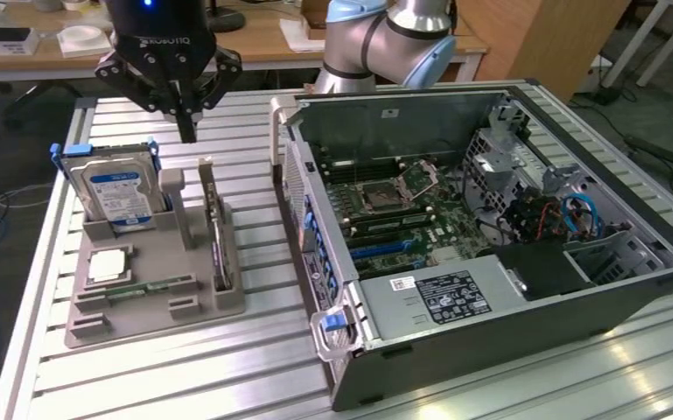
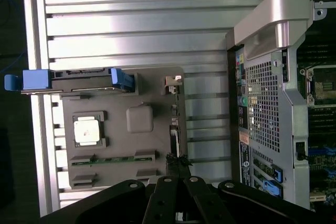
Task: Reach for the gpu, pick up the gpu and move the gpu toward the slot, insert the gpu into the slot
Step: 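Pick up the gpu and move the gpu toward the slot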
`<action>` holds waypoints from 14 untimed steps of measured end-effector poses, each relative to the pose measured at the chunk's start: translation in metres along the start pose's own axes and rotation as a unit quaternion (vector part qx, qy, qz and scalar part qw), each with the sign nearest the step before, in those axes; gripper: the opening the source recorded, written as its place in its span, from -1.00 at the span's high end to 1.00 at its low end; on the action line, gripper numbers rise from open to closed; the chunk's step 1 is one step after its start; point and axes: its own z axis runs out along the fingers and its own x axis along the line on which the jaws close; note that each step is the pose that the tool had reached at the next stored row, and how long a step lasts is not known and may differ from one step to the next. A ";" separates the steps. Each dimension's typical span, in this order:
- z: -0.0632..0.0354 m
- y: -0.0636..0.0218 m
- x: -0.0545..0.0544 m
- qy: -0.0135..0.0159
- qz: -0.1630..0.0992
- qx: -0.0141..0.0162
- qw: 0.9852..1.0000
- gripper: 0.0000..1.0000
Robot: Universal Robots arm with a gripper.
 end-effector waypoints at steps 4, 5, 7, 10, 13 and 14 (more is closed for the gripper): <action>0.0000 0.0000 0.000 0.000 0.000 0.000 1.000 0.65; 0.0000 0.0000 0.000 0.000 0.000 0.000 1.000 0.65; 0.0000 0.0000 0.000 0.000 0.000 0.000 1.000 0.65; 0.0000 0.0000 0.000 0.000 0.000 0.000 1.000 0.63; 0.0000 0.0000 0.000 0.000 0.000 0.000 1.000 0.40; 0.0000 0.0000 0.000 0.000 0.000 0.000 1.000 0.28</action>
